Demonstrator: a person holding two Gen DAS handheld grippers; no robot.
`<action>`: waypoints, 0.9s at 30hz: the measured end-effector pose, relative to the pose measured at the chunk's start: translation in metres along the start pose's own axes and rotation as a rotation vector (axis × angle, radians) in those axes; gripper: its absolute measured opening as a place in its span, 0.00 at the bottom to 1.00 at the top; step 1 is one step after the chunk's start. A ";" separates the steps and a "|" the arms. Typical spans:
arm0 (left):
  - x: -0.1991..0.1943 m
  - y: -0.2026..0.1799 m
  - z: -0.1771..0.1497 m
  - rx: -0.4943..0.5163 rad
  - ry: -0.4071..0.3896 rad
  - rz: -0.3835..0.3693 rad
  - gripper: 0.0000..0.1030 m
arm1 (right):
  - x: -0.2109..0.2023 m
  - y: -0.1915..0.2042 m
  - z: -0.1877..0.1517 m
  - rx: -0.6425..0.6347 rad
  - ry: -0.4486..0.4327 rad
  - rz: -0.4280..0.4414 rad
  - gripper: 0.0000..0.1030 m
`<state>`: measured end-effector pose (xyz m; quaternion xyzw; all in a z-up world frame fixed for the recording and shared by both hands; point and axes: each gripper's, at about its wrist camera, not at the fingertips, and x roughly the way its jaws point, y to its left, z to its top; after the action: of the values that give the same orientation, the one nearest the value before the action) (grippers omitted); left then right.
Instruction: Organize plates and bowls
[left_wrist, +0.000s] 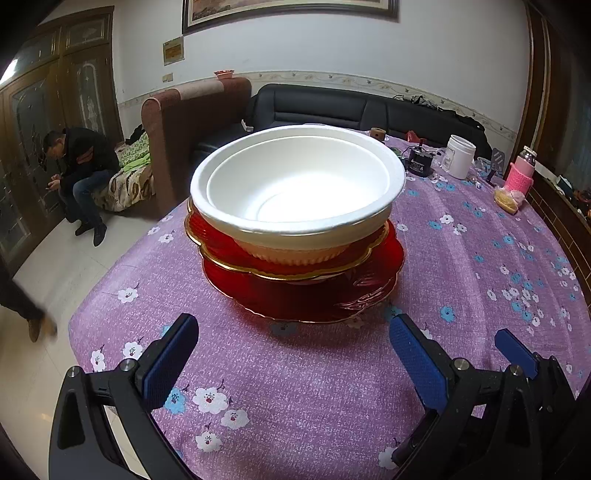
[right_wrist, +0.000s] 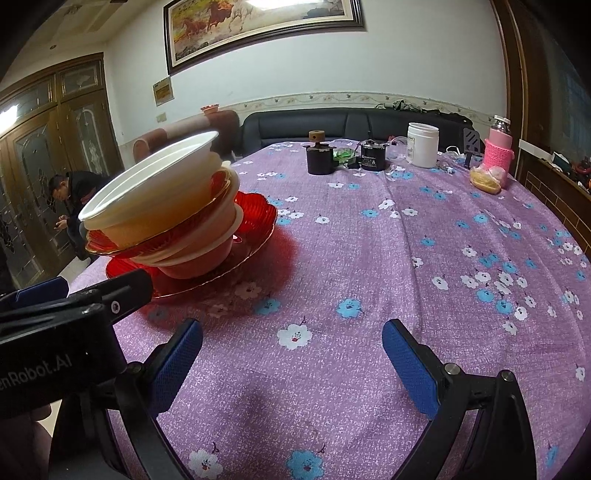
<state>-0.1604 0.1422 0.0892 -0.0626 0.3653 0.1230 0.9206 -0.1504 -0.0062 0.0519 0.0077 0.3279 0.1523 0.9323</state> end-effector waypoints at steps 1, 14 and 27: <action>0.000 0.001 0.000 0.000 -0.001 0.000 1.00 | 0.000 0.000 0.000 -0.001 0.001 0.000 0.97; 0.003 0.006 -0.011 -0.003 0.024 -0.011 1.00 | 0.001 -0.001 0.000 0.015 0.011 -0.020 0.97; 0.004 0.019 -0.011 -0.040 0.021 -0.029 1.00 | 0.007 -0.018 0.004 0.080 0.041 -0.050 0.97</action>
<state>-0.1707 0.1590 0.0780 -0.0873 0.3713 0.1163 0.9170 -0.1379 -0.0206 0.0487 0.0335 0.3528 0.1157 0.9279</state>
